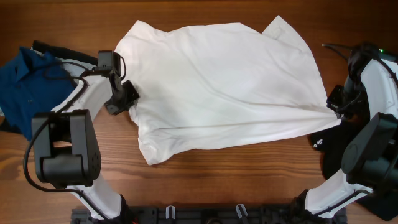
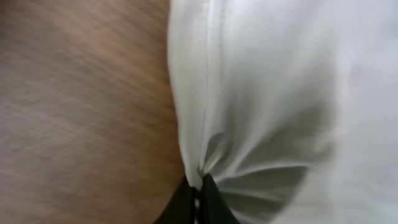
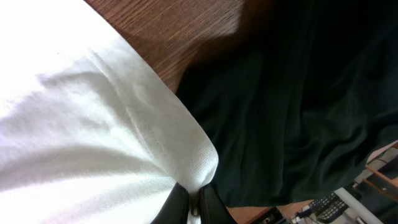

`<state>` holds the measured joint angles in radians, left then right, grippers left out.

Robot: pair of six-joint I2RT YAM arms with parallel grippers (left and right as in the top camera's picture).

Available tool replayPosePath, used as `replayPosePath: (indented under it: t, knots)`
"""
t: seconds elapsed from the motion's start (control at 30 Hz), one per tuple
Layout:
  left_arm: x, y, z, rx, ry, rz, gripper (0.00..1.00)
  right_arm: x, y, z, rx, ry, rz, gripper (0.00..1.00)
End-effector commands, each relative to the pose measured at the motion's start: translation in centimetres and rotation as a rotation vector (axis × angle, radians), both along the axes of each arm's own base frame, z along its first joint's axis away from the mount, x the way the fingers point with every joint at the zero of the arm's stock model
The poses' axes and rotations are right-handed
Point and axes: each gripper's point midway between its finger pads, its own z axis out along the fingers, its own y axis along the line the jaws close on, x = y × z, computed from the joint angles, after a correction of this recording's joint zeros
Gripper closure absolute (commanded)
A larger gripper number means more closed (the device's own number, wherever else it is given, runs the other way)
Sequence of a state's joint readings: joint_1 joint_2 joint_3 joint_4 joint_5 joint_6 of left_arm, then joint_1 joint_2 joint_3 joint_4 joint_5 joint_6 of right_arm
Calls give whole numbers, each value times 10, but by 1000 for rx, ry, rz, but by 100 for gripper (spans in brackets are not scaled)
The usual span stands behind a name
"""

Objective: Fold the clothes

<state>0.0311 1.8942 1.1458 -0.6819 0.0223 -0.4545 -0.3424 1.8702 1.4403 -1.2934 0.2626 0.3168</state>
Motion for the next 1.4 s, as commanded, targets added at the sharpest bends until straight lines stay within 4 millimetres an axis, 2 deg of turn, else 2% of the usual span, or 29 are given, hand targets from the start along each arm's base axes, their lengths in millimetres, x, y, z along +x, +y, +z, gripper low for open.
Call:
replayPosePath:
  t: [0.0,0.07,0.13,0.2,0.23,0.27,0.3,0.37,0.5,0.53,0.6,0.7,0.77,0.87,0.97,1.03,1.07,1.1,1.13,1.2,1.37]
  knots:
    - [7,86,50,356,6,91,96,-1,-1,-2,4,4,-2,96]
    - [21,109,87,417,-55,145,96,-1,-1,-2,4,4,-2,96]
    - [39,117,115,400,-137,181,96,0,-1,-2,5,4,-2,96]
    - [46,116,120,384,-169,184,96,-1,-1,-2,4,4,-2,96]
    - [48,112,119,361,-175,179,89,-1,-1,-2,5,5,-1,96]
    - [49,106,113,320,-169,167,78,-1,0,-2,5,7,-1,96]
    - [48,98,107,274,-152,153,59,-1,-1,-2,5,7,-2,96]
    - [37,84,95,204,-88,131,50,-1,-1,-2,5,6,-2,96]
    - [-11,31,80,-27,118,67,51,2,1,-3,15,-6,-3,96]
    - [-22,21,72,-31,162,44,51,3,2,-3,19,-11,-3,96]
    - [-26,8,58,-29,169,7,51,2,1,-3,19,-11,-4,96]
    - [-28,-20,25,-20,134,-82,42,2,2,-3,19,-10,-4,96]
    - [-30,-36,11,-15,114,-155,41,3,2,-3,19,-11,-3,96]
    - [-32,-48,-5,30,80,-209,37,2,2,-3,19,-11,-4,96]
    - [-24,-48,-9,59,31,-218,38,2,2,-3,19,-11,-4,96]
    - [-18,-47,-9,67,10,-215,44,2,2,-3,19,-11,-4,96]
    - [-16,-45,-8,80,1,-213,57,2,2,-3,19,-11,-4,96]
    - [-16,-43,-8,90,4,-210,82,2,2,-3,19,-11,-4,96]
    - [-18,-42,-5,91,8,-210,94,2,1,-3,19,-11,-4,96]
    - [-21,-42,5,91,17,-210,96,2,1,-3,19,-11,-4,96]
    - [-22,-40,47,89,-40,-201,96,2,2,-3,19,-10,-4,96]
